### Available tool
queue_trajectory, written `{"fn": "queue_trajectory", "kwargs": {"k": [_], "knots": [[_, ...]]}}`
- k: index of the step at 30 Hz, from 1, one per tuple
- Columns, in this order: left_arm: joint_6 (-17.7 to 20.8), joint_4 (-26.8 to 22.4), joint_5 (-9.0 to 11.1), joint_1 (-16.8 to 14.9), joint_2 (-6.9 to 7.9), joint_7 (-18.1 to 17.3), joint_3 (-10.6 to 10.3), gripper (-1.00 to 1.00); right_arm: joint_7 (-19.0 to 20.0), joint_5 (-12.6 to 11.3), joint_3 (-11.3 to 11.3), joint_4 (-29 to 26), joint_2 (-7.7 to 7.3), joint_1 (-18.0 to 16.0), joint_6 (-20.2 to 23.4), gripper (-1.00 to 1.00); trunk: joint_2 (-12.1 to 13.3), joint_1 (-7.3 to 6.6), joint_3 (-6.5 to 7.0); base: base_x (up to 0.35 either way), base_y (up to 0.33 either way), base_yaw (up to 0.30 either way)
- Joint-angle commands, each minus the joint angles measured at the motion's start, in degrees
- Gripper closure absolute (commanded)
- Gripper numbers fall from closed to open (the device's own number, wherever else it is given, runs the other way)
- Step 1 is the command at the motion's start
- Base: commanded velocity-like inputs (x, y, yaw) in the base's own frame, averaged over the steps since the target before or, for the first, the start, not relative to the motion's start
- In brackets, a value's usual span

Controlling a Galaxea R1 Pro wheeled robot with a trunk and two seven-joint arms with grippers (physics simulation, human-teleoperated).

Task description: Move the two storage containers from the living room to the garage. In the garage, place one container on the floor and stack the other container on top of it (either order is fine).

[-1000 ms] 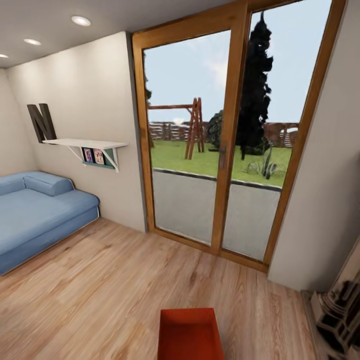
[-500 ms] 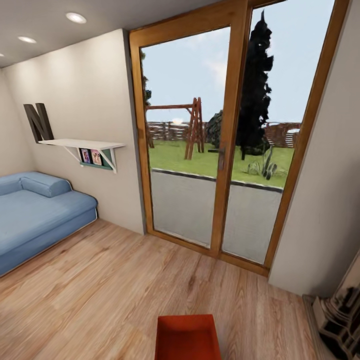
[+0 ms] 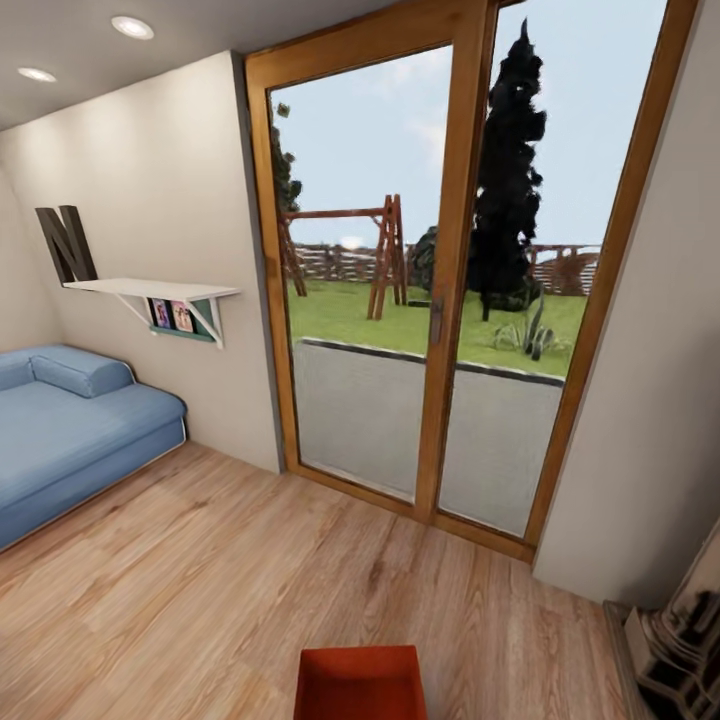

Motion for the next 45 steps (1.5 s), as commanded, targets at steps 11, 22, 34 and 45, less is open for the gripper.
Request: {"fn": "queue_trajectory", "kwargs": {"k": [11, 22, 34, 45], "knots": [[-0.33, 0.2, 0.25, -0.09, -0.01, -0.08, 0.12, -1.0, -0.02, 0.28, 0.27, 0.24, -0.01, -0.11, -0.44, -1.0, -0.09, 0.02, -0.1, 0.058, -0.097, 0.0], [-0.33, 0.19, 0.25, -0.09, 0.01, -0.08, 0.12, -1.0, -0.02, 0.24, 0.27, 0.24, 0.01, -0.11, -0.44, -1.0, -0.09, 0.02, -0.1, 0.002, -0.004, 0.0], [-0.33, 0.19, 0.25, -0.09, -0.07, -0.08, 0.12, -1.0, -0.02, 0.25, 0.27, 0.24, -0.01, -0.11, -0.44, -1.0, -0.09, 0.02, -0.1, 0.0, 0.0, 0.0], [-0.33, 0.2, 0.25, -0.09, -0.02, -0.08, 0.12, -1.0, -0.02, 0.27, 0.27, 0.24, -0.01, -0.11, -0.44, -1.0, -0.09, 0.02, -0.1, 0.0, 0.0, 0.094]]}}
